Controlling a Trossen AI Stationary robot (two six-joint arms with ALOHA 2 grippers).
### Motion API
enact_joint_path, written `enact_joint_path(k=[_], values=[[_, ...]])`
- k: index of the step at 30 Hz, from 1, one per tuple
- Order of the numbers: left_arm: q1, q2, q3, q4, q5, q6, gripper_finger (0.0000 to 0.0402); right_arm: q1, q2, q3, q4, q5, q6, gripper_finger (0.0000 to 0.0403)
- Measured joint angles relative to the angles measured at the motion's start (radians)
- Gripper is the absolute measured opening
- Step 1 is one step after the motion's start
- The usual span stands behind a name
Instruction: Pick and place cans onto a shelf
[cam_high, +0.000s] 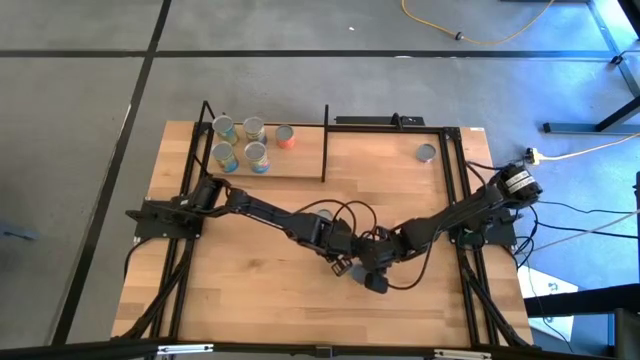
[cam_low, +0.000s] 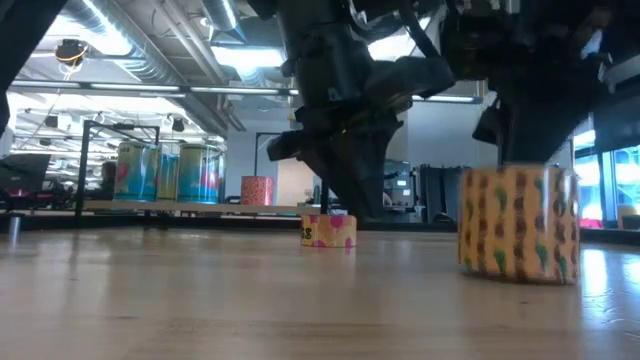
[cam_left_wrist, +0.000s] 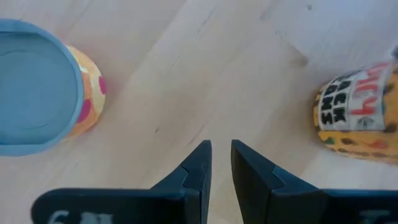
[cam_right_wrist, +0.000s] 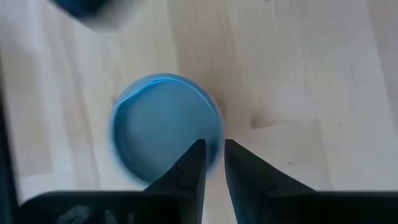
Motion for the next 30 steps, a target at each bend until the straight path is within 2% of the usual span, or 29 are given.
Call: enact_joint_path(k=[13,17,22,26,30], values=[[0.000,-0.027,0.000,-0.032,-0.029,-0.002,0.0055,-0.001,0.024,0.001,0.015,-0.015,-0.022,0.0062],[-0.001,-0.057,0.000,-0.099,-0.061,-0.025,0.0055,-0.001,0.046,0.004,0.031,-0.019,-0.020,0.0058],[-0.003,-0.123,0.001,-0.183,-0.084,-0.028,0.0055,-0.006,0.044,0.007,0.046,0.000,-0.024,0.0012],[-0.014,-0.169,0.001,-0.272,-0.097,-0.076,0.0055,-0.016,0.042,0.020,0.033,0.014,-0.029,0.0007],[-0.036,-0.231,0.001,-0.382,-0.160,-0.142,0.0055,-0.028,0.045,0.043,0.010,0.019,-0.047,0.0006]])
